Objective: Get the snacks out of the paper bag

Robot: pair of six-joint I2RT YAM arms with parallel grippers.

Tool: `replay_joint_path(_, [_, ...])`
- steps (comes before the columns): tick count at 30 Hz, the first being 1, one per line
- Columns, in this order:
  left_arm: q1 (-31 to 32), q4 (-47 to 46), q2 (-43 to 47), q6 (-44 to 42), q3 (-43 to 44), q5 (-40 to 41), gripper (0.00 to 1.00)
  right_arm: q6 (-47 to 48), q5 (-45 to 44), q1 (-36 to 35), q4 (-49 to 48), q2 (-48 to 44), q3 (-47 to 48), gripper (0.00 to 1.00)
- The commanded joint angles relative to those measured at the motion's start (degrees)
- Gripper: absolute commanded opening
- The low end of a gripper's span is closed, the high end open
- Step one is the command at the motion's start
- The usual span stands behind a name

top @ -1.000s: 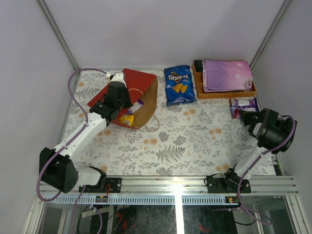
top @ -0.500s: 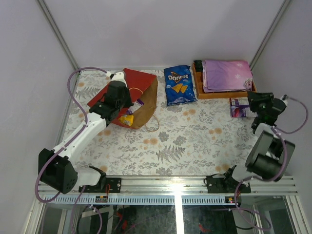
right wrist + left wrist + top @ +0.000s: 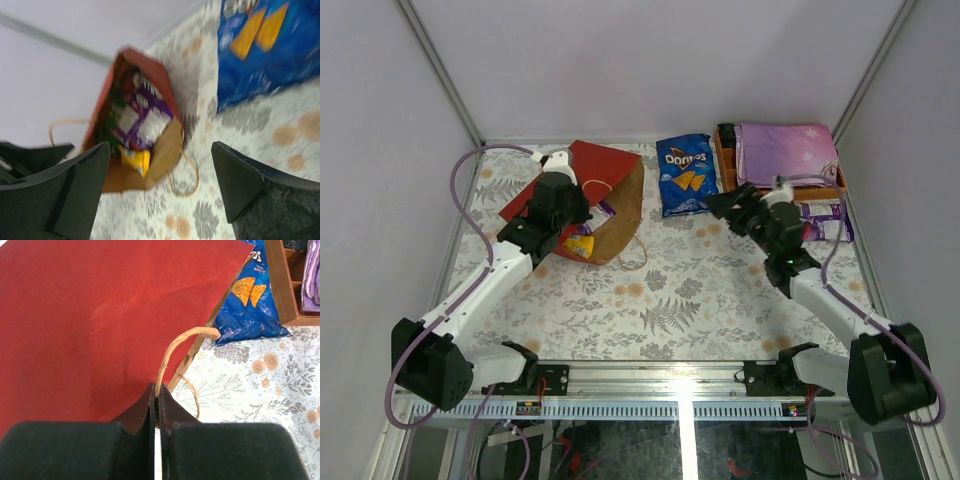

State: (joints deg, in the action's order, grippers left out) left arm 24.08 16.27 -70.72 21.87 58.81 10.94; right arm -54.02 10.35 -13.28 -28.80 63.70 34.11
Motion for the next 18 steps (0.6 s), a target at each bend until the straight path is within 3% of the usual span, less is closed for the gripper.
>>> replay_joint_path(1, [0.45,-3.48,1.13,0.52,-1.62,0.35,0.0,0.99,-5.92,-10.42,-3.53,6.24,0.87,0.9])
replay_joint_path(6, [0.44,-4.45,1.84,0.46,-2.69,0.29,0.0,-0.17,-8.53,-19.0,-2.11,16.76,6.33,0.89])
replay_joint_path(18, [0.71,-14.74,3.96,-0.71,-9.02,-7.73,0.0,-5.35,-3.03,-21.22,-10.36,26.53,8.7,0.85])
